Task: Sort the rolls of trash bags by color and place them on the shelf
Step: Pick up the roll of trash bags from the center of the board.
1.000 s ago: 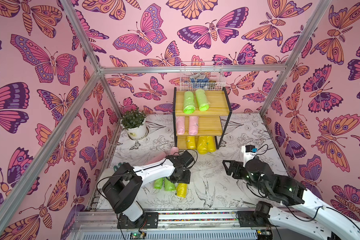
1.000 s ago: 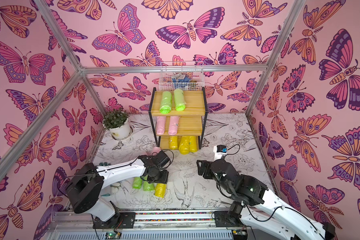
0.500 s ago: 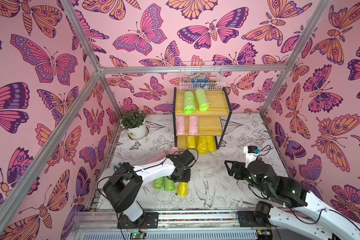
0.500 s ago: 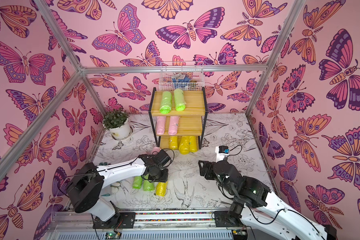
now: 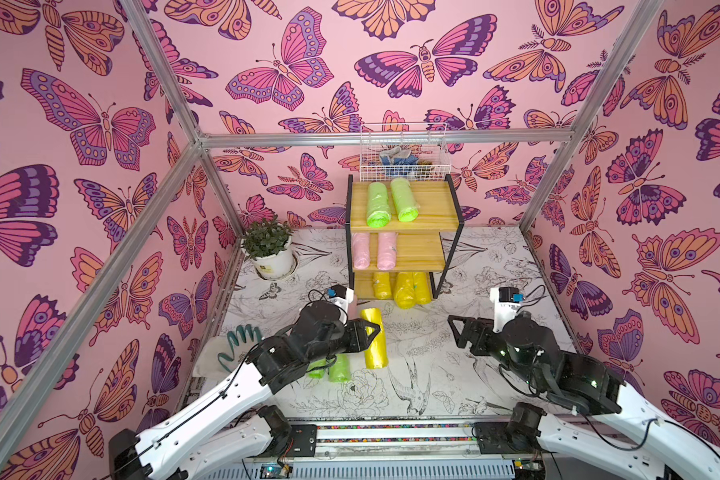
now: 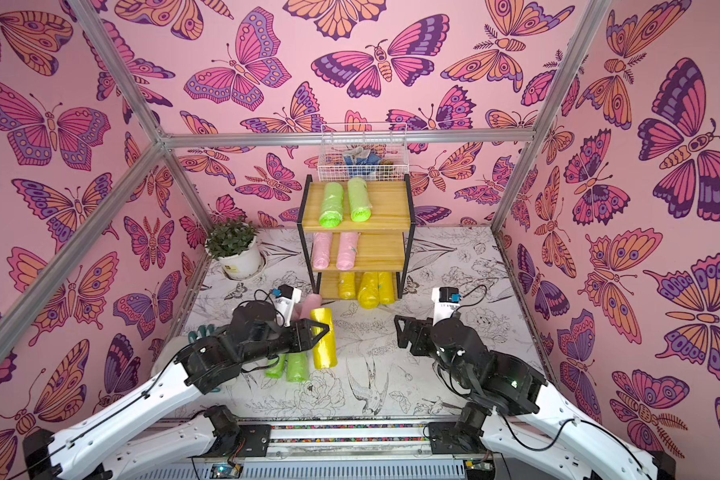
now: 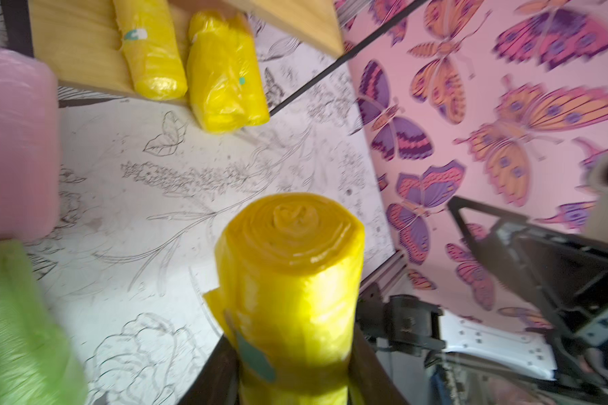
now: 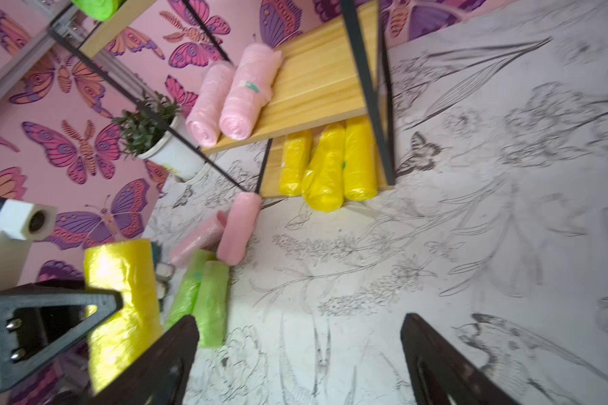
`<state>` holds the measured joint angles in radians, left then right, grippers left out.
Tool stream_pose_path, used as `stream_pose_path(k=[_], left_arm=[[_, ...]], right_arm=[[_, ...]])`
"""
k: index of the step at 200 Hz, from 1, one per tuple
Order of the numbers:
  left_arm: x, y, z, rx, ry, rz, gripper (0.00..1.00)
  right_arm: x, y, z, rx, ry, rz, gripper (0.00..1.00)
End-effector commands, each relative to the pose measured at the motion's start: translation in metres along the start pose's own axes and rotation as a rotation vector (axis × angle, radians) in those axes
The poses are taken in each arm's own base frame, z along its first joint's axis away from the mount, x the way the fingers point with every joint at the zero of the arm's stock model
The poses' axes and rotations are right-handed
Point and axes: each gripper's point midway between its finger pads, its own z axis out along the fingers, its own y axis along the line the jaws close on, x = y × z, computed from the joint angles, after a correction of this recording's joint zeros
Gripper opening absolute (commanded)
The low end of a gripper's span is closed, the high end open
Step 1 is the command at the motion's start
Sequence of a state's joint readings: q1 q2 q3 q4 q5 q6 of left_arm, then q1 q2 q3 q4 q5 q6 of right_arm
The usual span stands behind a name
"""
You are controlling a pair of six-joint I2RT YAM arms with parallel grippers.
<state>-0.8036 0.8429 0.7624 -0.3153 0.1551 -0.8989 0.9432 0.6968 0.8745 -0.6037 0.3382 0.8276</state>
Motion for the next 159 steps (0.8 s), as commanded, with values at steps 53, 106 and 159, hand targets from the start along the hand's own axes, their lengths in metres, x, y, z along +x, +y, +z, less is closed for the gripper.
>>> stream_pose_path(k=[53,106,159], left_arm=[[-0.019,-0.028,-0.009,0.264,-0.127,-0.225,0.0],[-0.035,-0.02,-0.028,0.267,-0.248,-0.295,0.0],[-0.037,-0.011,-0.032,0.261,-0.287,-0.342,0.0]], right_arm=[[0.062,0.133,0.05,-0.452,0.343,0.169,0.91],[0.079,0.151,0.053,-0.484,0.369,0.172,0.91],[0.08,0.156,0.057,-0.519,0.333,0.249,0.83]])
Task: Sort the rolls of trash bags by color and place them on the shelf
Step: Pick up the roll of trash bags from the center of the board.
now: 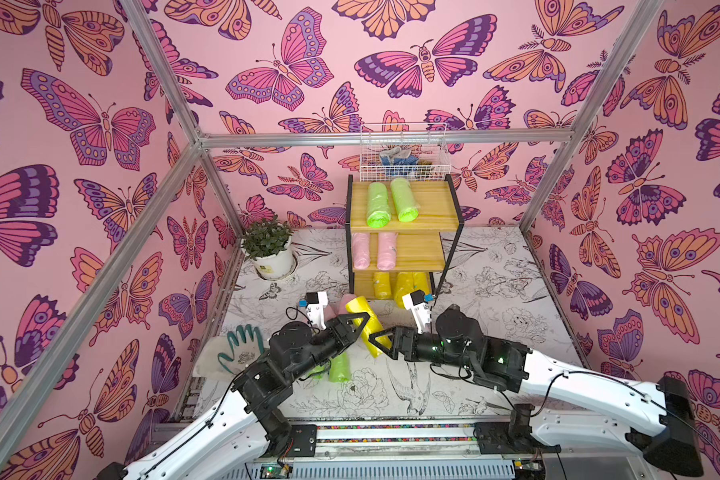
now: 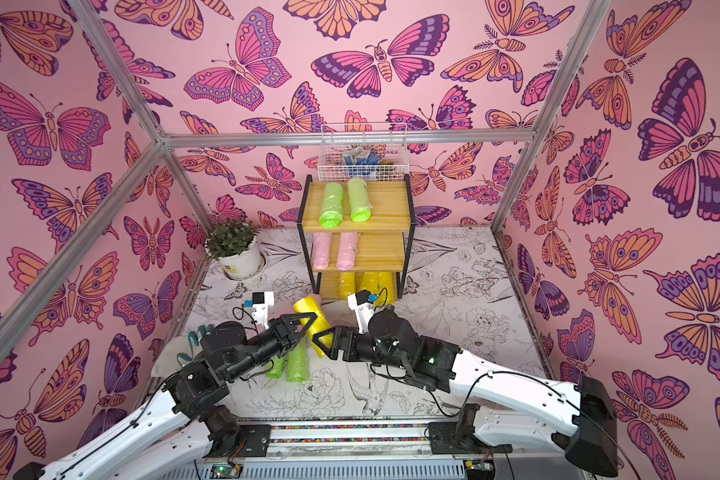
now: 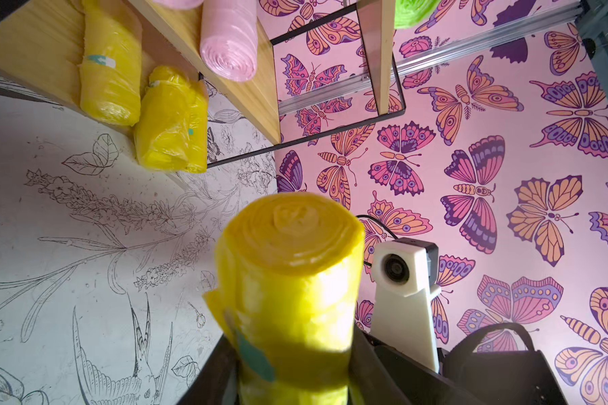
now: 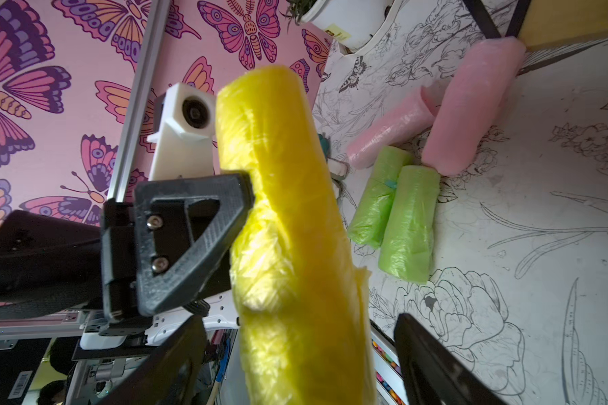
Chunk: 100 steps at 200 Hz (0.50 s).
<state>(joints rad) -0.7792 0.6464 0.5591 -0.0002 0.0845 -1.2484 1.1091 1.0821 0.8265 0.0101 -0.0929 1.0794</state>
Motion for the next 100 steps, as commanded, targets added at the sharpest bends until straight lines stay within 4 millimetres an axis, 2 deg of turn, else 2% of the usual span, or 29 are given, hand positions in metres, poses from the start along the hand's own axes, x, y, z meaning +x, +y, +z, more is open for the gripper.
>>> stream_pose_path(k=[1,100], left_arm=[[-0.01,-0.008,-0.004,0.041,-0.055,-0.023,0.0],[-0.017,-0.01,-0.009,0.051,-0.096,-0.037,0.0]], right_arm=[[-0.004,0.006,0.004,-0.038,-0.039,0.037,0.83],[0.002,0.007,0.014,-0.051,-0.02,0.059,0.58]])
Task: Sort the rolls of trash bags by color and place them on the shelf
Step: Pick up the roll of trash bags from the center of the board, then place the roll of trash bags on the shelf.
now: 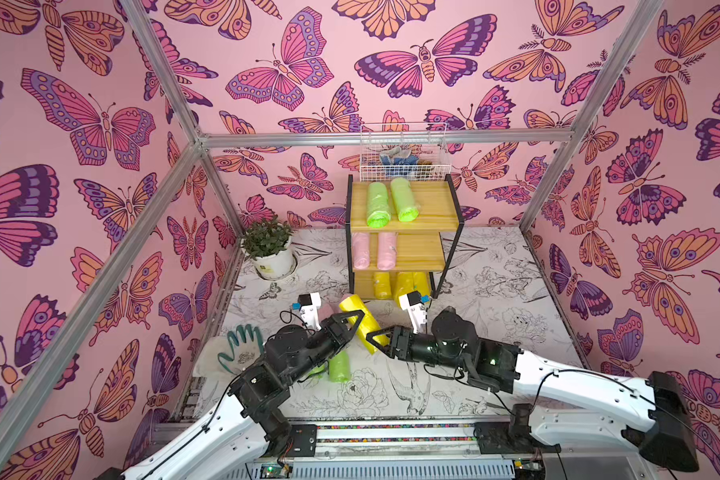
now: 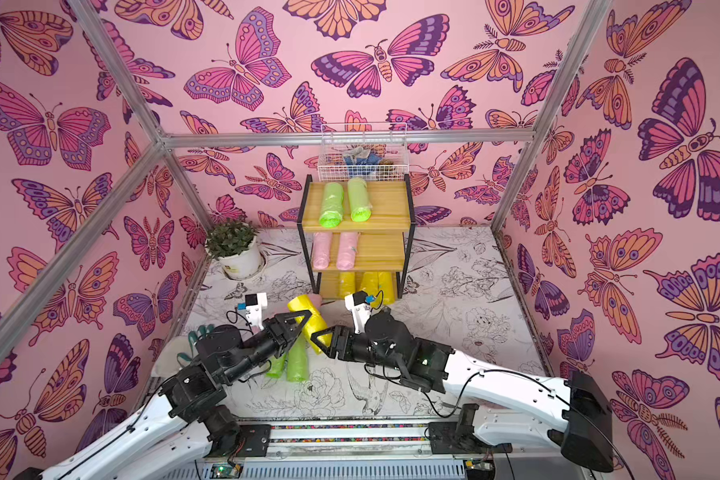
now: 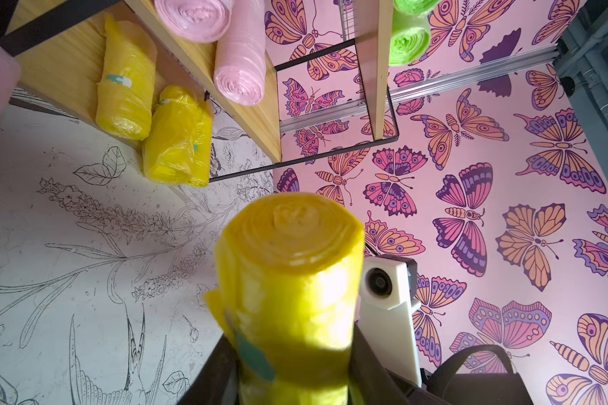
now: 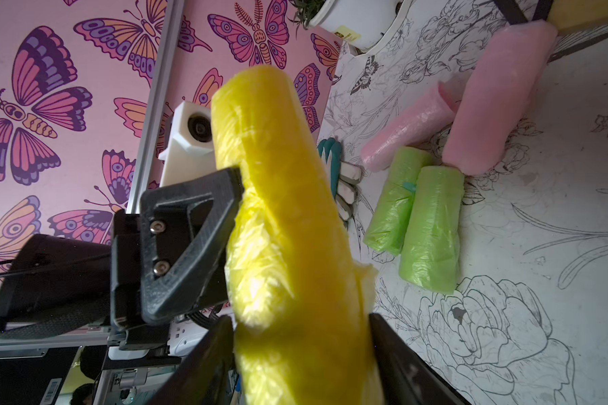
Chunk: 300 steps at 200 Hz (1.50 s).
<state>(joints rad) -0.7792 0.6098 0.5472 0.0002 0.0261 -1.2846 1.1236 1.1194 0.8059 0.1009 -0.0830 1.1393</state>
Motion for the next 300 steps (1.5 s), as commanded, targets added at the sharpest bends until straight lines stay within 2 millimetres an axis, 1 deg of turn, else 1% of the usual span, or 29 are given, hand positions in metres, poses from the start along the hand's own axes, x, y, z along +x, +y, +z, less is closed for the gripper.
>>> stream_pose_path(k=[1,48,67,75,99,125,130,133,134,137,141,147,150,154,163,177,199,230,249,265,287,300], left_arm=[[-0.007,-0.01,-0.002,0.046,-0.032,-0.003,0.0],[-0.007,-0.009,-0.002,0.043,-0.037,-0.003,0.0],[-0.007,-0.009,-0.001,0.041,-0.033,-0.002,0.0],[-0.006,-0.008,0.0,0.038,-0.029,0.001,0.0],[-0.003,-0.008,0.001,0.03,-0.01,0.018,0.0],[0.002,-0.006,0.003,0.005,0.025,0.05,0.0],[0.003,-0.006,0.004,-0.003,0.032,0.06,0.1],[0.004,-0.005,0.004,-0.008,0.038,0.067,0.22],[0.004,-0.005,0.004,-0.01,0.04,0.069,0.24],[0.004,-0.004,0.004,-0.018,0.044,0.075,0.38],[0.005,-0.003,0.004,-0.027,0.051,0.085,0.53],[0.007,0.0,0.003,-0.049,0.062,0.097,0.72],[0.007,0.0,0.003,-0.055,0.065,0.104,0.79],[0.008,0.002,0.002,-0.072,0.073,0.115,0.85],[0.008,0.005,0.0,-0.105,0.086,0.144,0.93],[0.007,0.007,-0.005,-0.149,0.096,0.199,1.0],[-0.001,0.009,-0.019,-0.223,0.08,0.288,1.0],[-0.016,0.009,-0.042,-0.279,0.019,0.376,1.0],[-0.022,0.01,-0.053,-0.285,-0.014,0.393,1.0],[-0.023,0.011,-0.06,-0.281,-0.027,0.399,0.99],[-0.025,0.014,-0.069,-0.286,-0.041,0.403,0.99],[-0.025,0.015,-0.074,-0.29,-0.046,0.413,0.99]], right_arm=[[0.001,0.005,0.003,-0.021,-0.008,0.006,0.58],[0.003,0.008,0.011,-0.036,0.011,0.017,0.47],[0.003,0.008,0.015,-0.034,0.014,0.017,0.46],[0.003,0.008,0.016,-0.032,0.018,0.014,0.44],[0.005,0.009,0.021,-0.027,0.03,0.003,0.33],[0.004,0.008,0.022,-0.016,0.03,-0.019,0.15],[0.004,0.008,0.022,-0.011,0.031,-0.025,0.12],[0.004,0.007,0.022,-0.007,0.031,-0.029,0.1],[0.004,0.007,0.021,-0.007,0.03,-0.03,0.1],[0.003,0.006,0.021,-0.002,0.029,-0.034,0.08],[0.003,0.005,0.02,0.005,0.027,-0.038,0.06],[0.002,0.005,0.019,0.013,0.025,-0.049,0.01],[0.002,0.004,0.019,0.017,0.023,-0.054,0.0],[0.002,0.003,0.018,0.024,0.021,-0.06,0.0],[0.0,-0.001,0.016,0.051,0.012,-0.078,0.0],[-0.003,-0.01,0.011,0.1,-0.006,-0.109,0.0],[-0.012,-0.031,0.006,0.174,-0.082,-0.114,0.0],[-0.03,-0.053,0.011,0.135,-0.28,0.02,0.0],[-0.039,-0.066,0.02,0.133,-0.399,0.087,0.0],[-0.045,-0.073,0.034,0.121,-0.472,0.13,0.0],[-0.056,-0.077,0.051,0.066,-0.575,0.156,0.0],[-0.065,-0.081,0.056,0.059,-0.646,0.186,0.0]])
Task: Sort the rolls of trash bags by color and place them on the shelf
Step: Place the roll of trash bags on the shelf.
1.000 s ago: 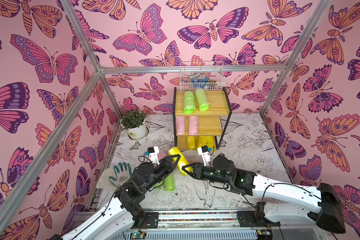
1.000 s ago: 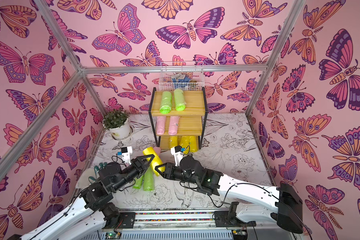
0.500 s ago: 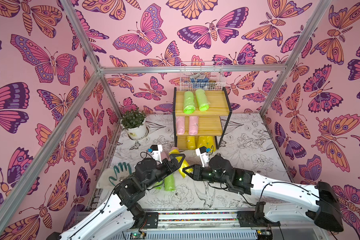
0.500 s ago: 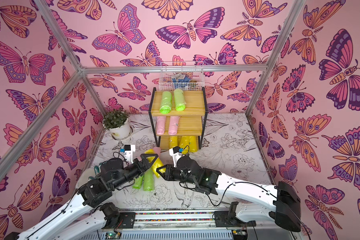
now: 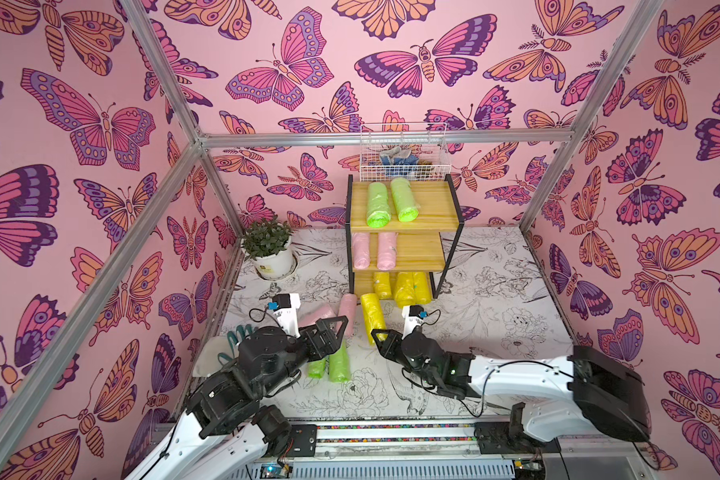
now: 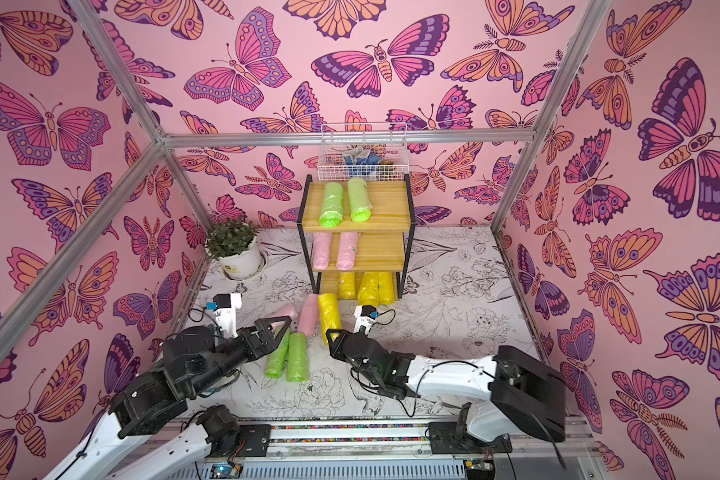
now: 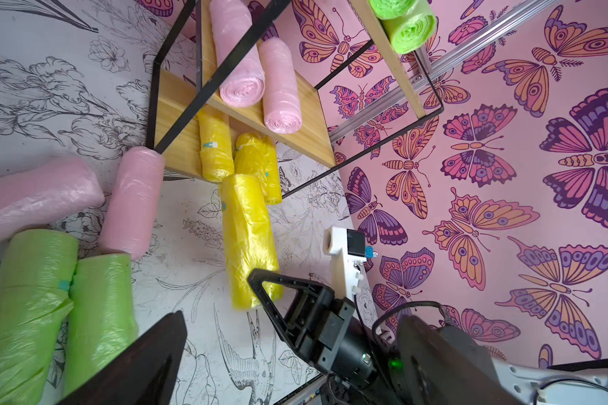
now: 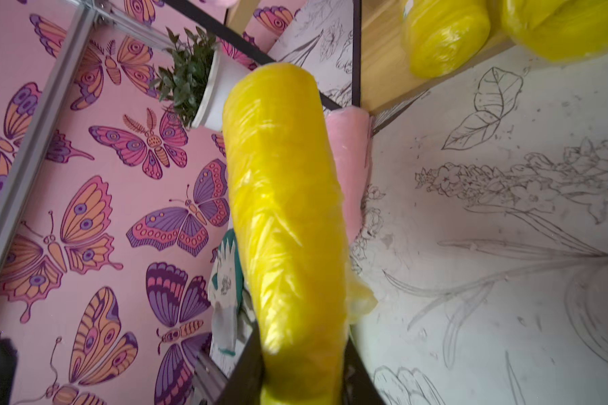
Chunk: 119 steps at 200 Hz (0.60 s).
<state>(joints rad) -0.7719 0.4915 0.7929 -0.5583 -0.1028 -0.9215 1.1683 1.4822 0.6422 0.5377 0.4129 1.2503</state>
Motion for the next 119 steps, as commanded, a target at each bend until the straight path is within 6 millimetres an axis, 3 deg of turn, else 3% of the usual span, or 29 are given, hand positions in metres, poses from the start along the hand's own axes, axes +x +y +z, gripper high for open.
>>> stream_pose_path(k=[1,7,61,119], left_arm=[[0.002,0.015,-0.008,-0.055,-0.009,0.046,0.99],[0.001,0.016,-0.01,-0.058,-0.014,0.05,0.99],[-0.006,0.021,-0.029,-0.086,-0.041,0.112,1.0],[-0.009,0.023,-0.04,-0.097,-0.043,0.163,1.0]], right_arm=[[-0.041,0.044,0.005,-0.17,-0.237,0.175,0.0],[-0.037,0.036,0.015,-0.153,-0.254,0.172,0.0],[-0.051,0.025,0.067,-0.139,-0.285,0.25,0.0],[-0.079,0.01,0.1,-0.101,-0.295,0.248,0.0]])
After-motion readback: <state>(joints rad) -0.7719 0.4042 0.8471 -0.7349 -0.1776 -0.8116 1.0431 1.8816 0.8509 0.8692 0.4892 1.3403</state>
